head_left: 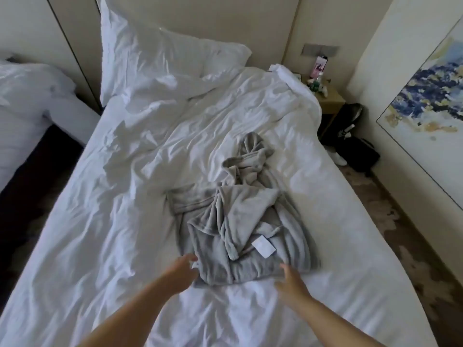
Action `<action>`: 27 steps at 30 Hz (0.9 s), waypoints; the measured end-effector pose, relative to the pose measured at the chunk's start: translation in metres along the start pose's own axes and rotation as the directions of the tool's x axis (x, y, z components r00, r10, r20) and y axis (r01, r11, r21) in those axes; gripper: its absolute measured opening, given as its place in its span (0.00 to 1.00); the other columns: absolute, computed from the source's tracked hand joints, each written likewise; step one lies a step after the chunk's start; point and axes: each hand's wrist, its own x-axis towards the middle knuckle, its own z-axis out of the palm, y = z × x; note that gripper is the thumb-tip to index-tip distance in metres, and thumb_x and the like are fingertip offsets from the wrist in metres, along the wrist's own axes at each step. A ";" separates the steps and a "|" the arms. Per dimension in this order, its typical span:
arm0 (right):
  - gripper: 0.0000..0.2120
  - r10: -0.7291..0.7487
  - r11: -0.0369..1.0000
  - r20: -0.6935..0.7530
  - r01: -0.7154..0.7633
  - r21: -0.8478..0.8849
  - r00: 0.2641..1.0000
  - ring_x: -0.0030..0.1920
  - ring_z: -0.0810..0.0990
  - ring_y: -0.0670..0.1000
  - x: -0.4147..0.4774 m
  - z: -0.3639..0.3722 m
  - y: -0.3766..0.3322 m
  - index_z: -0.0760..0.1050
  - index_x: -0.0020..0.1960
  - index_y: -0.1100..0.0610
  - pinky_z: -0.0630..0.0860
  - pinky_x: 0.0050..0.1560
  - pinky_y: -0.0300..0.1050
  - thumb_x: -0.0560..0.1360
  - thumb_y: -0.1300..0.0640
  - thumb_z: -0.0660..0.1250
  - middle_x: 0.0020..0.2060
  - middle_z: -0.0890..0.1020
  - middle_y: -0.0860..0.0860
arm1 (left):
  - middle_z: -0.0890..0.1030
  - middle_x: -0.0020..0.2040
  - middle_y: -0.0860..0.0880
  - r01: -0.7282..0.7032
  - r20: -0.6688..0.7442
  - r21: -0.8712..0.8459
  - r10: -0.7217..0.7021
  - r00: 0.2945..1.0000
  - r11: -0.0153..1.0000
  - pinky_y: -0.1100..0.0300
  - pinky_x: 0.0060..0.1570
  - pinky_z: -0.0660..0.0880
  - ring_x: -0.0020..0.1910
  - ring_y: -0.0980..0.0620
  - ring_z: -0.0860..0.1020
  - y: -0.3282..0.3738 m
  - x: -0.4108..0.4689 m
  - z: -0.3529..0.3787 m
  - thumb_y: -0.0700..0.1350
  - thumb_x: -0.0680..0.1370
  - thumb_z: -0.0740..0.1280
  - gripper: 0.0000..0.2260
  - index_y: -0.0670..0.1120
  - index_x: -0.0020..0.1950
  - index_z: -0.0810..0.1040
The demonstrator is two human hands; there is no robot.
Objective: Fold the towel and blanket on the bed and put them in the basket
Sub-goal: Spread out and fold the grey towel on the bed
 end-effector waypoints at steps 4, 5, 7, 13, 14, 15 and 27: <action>0.28 -0.019 0.970 -0.132 -0.014 -0.243 0.991 0.67 0.70 0.58 0.071 -0.035 -0.011 0.63 0.72 0.59 0.67 0.64 0.44 0.74 0.56 0.65 0.68 0.71 0.57 | 0.79 0.58 0.44 0.116 0.105 -0.234 -0.094 0.990 0.965 0.52 0.56 0.74 0.55 0.44 0.78 0.004 0.016 0.024 0.44 0.78 0.64 0.15 0.48 0.65 0.73; 0.30 -0.063 0.937 -0.135 0.012 -0.349 0.989 0.69 0.68 0.58 0.088 -0.040 -0.012 0.62 0.73 0.59 0.64 0.68 0.45 0.73 0.55 0.65 0.70 0.69 0.57 | 0.80 0.57 0.44 0.154 0.129 -0.305 -0.120 0.984 0.940 0.50 0.54 0.75 0.52 0.45 0.78 0.001 0.018 0.031 0.44 0.78 0.63 0.14 0.49 0.63 0.73; 0.33 -0.135 0.867 -0.090 0.074 -0.493 0.987 0.73 0.61 0.57 0.117 -0.041 -0.012 0.58 0.75 0.56 0.56 0.72 0.47 0.73 0.54 0.65 0.74 0.62 0.56 | 0.81 0.53 0.46 0.233 0.167 -0.411 -0.179 0.970 0.881 0.53 0.45 0.76 0.46 0.49 0.80 -0.009 0.021 0.040 0.44 0.78 0.64 0.11 0.50 0.60 0.76; 0.17 -0.051 0.921 0.003 0.048 -0.387 0.999 0.63 0.73 0.61 0.171 -0.024 -0.035 0.74 0.60 0.54 0.69 0.60 0.48 0.74 0.49 0.65 0.58 0.78 0.58 | 0.82 0.50 0.50 0.413 0.248 -0.635 -0.334 0.909 0.653 0.58 0.44 0.77 0.46 0.51 0.82 -0.021 0.050 0.044 0.45 0.80 0.63 0.07 0.52 0.57 0.78; 0.11 -0.063 0.910 0.020 0.066 -0.409 0.998 0.59 0.76 0.61 0.173 -0.017 -0.041 0.75 0.51 0.55 0.70 0.57 0.48 0.75 0.48 0.63 0.53 0.82 0.57 | 0.83 0.49 0.49 0.428 0.259 -0.660 -0.348 0.901 0.617 0.57 0.45 0.77 0.45 0.51 0.82 -0.019 0.058 0.046 0.45 0.80 0.63 0.08 0.51 0.57 0.78; 0.11 -0.067 0.909 0.038 0.076 -0.409 0.997 0.56 0.78 0.60 0.173 -0.011 -0.046 0.74 0.45 0.54 0.71 0.56 0.48 0.76 0.47 0.62 0.49 0.83 0.56 | 0.84 0.48 0.49 0.446 0.278 -0.690 -0.359 0.891 0.571 0.56 0.46 0.77 0.44 0.51 0.82 -0.015 0.067 0.048 0.44 0.79 0.64 0.08 0.50 0.57 0.78; 0.08 -0.071 0.985 0.541 0.143 -0.093 0.838 0.43 0.77 0.46 0.101 0.047 -0.016 0.78 0.45 0.50 0.70 0.40 0.33 0.76 0.47 0.64 0.41 0.80 0.46 | 0.82 0.35 0.51 0.392 0.226 -0.475 -0.321 0.920 0.788 0.64 0.35 0.74 0.36 0.54 0.79 0.039 0.109 0.065 0.40 0.71 0.69 0.04 0.45 0.45 0.81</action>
